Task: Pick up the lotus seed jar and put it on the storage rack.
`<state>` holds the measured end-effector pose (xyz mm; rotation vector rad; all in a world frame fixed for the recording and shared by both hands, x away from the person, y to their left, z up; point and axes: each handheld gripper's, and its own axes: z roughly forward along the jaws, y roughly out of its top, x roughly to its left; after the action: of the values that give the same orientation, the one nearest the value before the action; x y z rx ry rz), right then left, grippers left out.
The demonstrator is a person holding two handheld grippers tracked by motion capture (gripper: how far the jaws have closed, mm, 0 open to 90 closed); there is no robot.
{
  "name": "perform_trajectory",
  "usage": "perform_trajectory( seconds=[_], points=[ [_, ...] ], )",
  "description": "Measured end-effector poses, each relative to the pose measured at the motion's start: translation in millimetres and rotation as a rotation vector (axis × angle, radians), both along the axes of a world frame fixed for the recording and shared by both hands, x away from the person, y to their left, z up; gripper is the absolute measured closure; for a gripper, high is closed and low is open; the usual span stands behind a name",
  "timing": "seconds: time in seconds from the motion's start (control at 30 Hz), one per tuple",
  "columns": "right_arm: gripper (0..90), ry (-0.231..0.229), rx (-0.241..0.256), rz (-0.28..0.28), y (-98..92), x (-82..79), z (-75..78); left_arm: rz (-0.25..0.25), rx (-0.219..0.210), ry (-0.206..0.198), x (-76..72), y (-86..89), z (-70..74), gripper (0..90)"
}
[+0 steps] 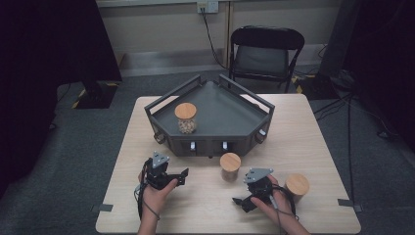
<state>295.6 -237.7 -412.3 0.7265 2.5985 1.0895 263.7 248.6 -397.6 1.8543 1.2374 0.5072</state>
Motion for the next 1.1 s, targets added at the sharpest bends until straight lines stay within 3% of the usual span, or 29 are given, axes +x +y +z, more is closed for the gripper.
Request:
perform_trajectory(
  seconds=[1.1],
  points=[
    [0.0,0.0,0.0,0.0,0.0,0.0,0.0,0.022,0.032,0.043,-8.4,8.7,-14.5,5.5]
  ],
)
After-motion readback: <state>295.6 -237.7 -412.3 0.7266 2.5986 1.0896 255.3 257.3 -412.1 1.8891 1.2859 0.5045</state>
